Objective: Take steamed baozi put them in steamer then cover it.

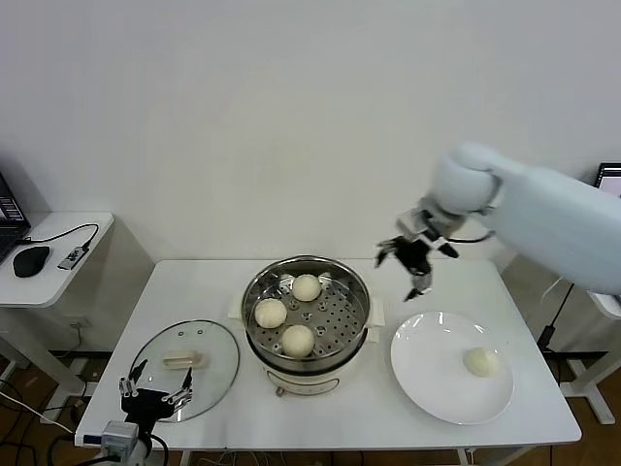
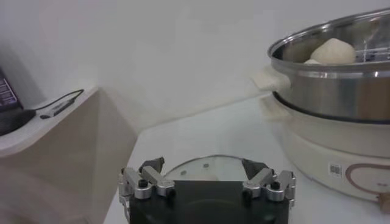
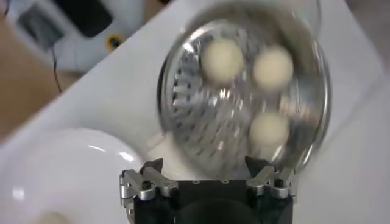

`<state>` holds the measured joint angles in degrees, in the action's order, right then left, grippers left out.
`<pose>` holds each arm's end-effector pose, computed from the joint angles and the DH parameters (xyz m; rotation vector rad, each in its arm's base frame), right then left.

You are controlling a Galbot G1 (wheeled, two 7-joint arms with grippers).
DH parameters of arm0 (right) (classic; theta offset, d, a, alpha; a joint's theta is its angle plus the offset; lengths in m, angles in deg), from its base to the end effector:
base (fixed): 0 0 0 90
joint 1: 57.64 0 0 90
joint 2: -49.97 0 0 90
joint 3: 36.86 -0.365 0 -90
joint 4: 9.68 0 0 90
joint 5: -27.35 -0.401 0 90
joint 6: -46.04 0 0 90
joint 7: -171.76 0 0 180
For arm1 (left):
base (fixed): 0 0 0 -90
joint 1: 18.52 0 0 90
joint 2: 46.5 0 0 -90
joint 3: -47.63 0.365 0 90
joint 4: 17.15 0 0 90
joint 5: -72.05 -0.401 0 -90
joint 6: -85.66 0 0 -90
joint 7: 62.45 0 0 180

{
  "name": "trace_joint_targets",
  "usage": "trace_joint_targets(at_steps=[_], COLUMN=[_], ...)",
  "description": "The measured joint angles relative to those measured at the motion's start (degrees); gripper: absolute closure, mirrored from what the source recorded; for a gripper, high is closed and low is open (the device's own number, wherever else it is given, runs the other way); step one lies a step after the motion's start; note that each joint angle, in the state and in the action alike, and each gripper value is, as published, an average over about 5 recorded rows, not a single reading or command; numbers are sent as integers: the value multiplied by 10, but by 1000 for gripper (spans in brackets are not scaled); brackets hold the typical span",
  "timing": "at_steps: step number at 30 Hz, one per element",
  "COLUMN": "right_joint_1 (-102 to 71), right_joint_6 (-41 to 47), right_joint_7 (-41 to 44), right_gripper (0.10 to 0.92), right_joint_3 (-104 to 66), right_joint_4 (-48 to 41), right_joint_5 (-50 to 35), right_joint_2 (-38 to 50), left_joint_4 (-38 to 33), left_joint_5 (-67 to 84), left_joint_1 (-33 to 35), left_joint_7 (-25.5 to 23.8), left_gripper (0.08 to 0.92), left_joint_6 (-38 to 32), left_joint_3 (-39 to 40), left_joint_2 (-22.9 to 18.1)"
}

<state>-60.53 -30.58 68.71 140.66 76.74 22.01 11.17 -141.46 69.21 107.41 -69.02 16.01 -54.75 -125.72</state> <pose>0.5562 -0.0534 -0.0107 1.5139 -1.2654 1.5358 0.1897 0.0958 -0.2896 0.0183 -2.7349 -0.4041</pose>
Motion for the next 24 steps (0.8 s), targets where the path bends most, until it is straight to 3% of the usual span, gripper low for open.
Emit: trace_joint_targets(at_steps=[10, 24], right_joint_1=[-130, -295], right_joint_6=[58, 75], right_joint_7=[-8, -30], right_gripper=[203, 203], right_joint_3=[-89, -198], right_joint_4=[-27, -73], right_joint_5=[63, 118], right_joint_2=[66, 76], left_joint_4=[1, 7], left_joint_5=[9, 12], left_joint_1=[3, 8], left_joint_7=[-1, -1], left_gripper=[177, 177], left_joint_6=[2, 1], left_joint_3=[0, 2], left_joint_2=[-4, -6])
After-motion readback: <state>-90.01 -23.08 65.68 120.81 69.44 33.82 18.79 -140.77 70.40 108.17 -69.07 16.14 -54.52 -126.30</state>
